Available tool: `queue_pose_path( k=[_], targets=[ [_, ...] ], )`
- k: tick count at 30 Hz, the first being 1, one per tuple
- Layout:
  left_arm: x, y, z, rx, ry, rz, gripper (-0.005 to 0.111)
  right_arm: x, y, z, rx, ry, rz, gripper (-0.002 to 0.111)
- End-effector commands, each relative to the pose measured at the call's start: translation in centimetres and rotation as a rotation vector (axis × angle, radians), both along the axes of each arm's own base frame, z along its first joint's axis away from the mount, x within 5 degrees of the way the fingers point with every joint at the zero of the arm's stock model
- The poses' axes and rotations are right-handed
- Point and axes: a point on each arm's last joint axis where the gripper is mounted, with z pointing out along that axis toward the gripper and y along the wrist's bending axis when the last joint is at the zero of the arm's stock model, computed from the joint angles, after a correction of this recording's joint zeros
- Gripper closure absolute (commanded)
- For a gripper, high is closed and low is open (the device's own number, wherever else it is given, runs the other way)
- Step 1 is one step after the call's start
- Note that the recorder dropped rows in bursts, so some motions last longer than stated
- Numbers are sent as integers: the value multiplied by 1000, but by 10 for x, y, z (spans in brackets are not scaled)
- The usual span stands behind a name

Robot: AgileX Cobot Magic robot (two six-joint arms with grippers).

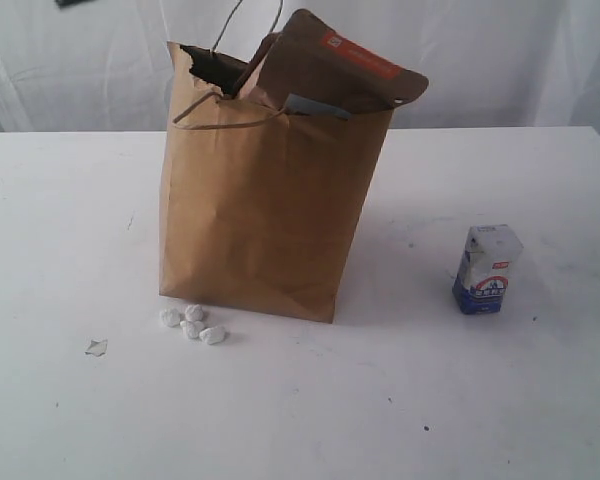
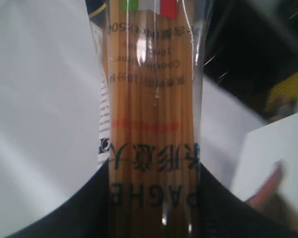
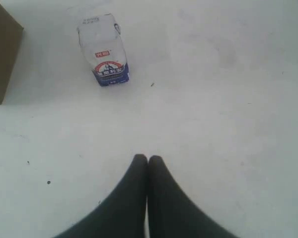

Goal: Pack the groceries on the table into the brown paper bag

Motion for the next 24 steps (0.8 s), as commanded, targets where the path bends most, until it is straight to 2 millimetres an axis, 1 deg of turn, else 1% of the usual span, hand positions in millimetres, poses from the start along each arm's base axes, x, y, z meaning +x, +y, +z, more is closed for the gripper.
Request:
queue_pose_path(
  k=[1,3,5,9,11,14,16,18,20,22,24],
  targets=[
    [-23,-8,-17,-7,170,-244,107,0,0,1,-4,-20,0,108],
    [-22,-8,-19,-142,351,-275,107,1,0,1,2,-21,1,108],
    [-23,-9,-20,-230,445,-310,107,1,0,1,2,-23,1,108],
    [-24,-12,-17,-355,540,-410,107,1,0,1,8,-22,1,108],
    [-18,-16,-18,-404,581,-438,107,1,0,1,8,-22,1,108],
    [-1,-24,-24,-489,667,-445,107,0,0,1,10,-20,1,108],
    [12,-27,-28,-563,723,-484,107,0,0,1,10,-20,1,108],
    [30,-26,-34,-667,791,-519,107,0,0,1,10,-20,1,108],
    [53,-20,-41,-770,859,-493,107,0,0,1,10,-20,1,108],
    [77,-9,-50,-879,922,-438,107,0,1,1,12,-20,1,108],
    [92,2,-54,-968,943,-429,107,0,1,1,15,-17,1,108]
  ],
)
